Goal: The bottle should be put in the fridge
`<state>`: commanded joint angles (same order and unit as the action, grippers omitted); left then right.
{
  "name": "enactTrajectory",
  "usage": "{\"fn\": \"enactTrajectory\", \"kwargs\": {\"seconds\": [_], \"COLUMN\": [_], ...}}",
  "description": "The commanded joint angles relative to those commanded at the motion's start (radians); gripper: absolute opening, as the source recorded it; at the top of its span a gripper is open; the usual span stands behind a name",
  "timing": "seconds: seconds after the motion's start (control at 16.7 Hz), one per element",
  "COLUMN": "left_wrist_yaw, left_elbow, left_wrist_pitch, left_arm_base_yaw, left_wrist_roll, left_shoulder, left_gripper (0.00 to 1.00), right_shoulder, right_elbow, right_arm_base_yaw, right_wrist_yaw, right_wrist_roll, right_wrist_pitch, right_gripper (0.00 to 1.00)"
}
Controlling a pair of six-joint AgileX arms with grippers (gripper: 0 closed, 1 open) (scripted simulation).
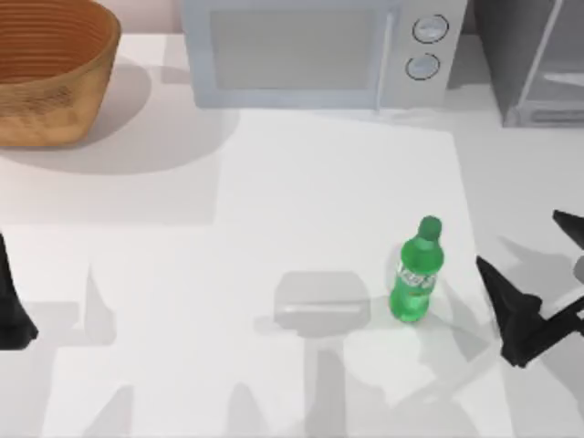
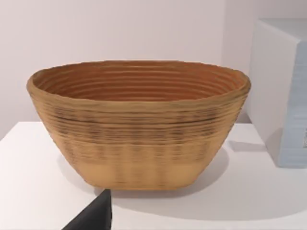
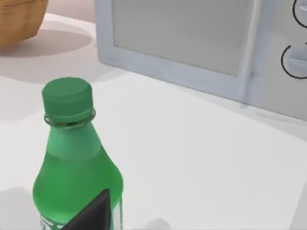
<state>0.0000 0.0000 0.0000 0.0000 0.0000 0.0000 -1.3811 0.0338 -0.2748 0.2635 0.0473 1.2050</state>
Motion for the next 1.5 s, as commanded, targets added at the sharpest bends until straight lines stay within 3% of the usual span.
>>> {"fn": "enactTrajectory", "kwargs": {"seconds": [0.3,0.54,1.02,1.5], "left_wrist_yaw": [0.000,0.000,0.000,0.000], "left_elbow": [0.000,0.000,0.000,0.000], "left_wrist_pitch": [0.000,0.000,0.000,0.000], "left_arm_base_yaw": [0.000,0.000,0.000,0.000], "left_wrist_roll": [0.000,0.000,0.000,0.000], "left_shoulder": [0.000,0.000,0.000,0.000], "left_gripper": [1.00,1.00,1.00,1.00], "right_shoulder": [-0.392,-0.541,-0.557,-0.658], "right_elbow": [0.010,0.014,0.027,0.231], "right_arm_base_yaw": [-0.074,-0.105,-0.111,-0.204], "right_wrist_yaw": [0.071,0.101,0.097,0.007], "right_wrist_roll": [0.012,0.017,0.016,-0.003], "right_wrist_pitch": [0.336,0.462,0.462,0.366], "right_gripper": [1.00,1.00,1.00,1.00]}}
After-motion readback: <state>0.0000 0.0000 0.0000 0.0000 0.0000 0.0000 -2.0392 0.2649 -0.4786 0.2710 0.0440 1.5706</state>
